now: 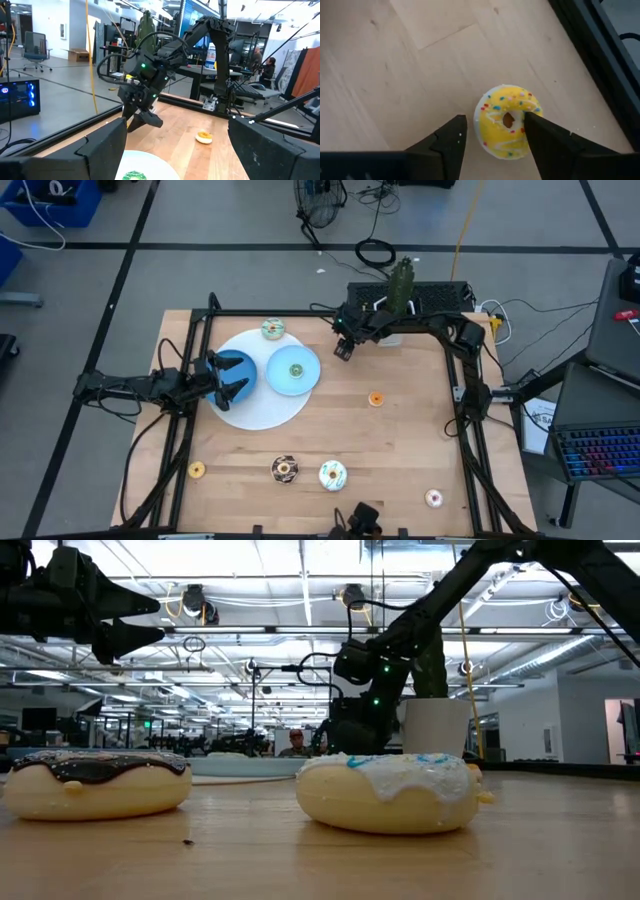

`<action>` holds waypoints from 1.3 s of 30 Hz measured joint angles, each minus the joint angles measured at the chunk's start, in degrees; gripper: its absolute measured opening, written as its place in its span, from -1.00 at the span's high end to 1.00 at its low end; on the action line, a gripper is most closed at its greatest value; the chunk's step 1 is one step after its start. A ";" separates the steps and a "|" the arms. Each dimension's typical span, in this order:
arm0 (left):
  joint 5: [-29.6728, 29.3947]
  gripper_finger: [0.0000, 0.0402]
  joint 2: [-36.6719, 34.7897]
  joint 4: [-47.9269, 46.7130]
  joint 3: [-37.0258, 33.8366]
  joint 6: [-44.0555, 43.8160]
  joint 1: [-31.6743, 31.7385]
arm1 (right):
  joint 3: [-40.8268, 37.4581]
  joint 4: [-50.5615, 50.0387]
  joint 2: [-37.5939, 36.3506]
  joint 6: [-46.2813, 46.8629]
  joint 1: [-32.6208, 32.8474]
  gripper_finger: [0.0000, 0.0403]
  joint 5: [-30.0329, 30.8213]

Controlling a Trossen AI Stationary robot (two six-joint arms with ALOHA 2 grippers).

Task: Pick & Place donuts
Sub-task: Put the yellow donut on the blue plate, then put the small yellow donut on the blue plate

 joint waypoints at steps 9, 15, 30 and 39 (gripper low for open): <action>0.00 -0.72 0.02 -0.02 0.00 0.00 0.00 | 0.08 0.95 1.23 0.07 0.91 0.26 -0.60; 0.00 -0.72 0.02 -0.01 0.00 0.00 0.00 | -0.18 0.73 -0.89 -0.09 2.77 0.52 -1.67; 0.00 -0.72 0.00 0.00 0.00 0.00 0.00 | -0.16 1.56 -2.36 -3.11 8.53 0.97 -1.58; 0.00 -0.72 0.00 0.00 0.00 -0.01 0.00 | -0.14 10.11 -2.41 -4.16 6.31 0.52 -1.63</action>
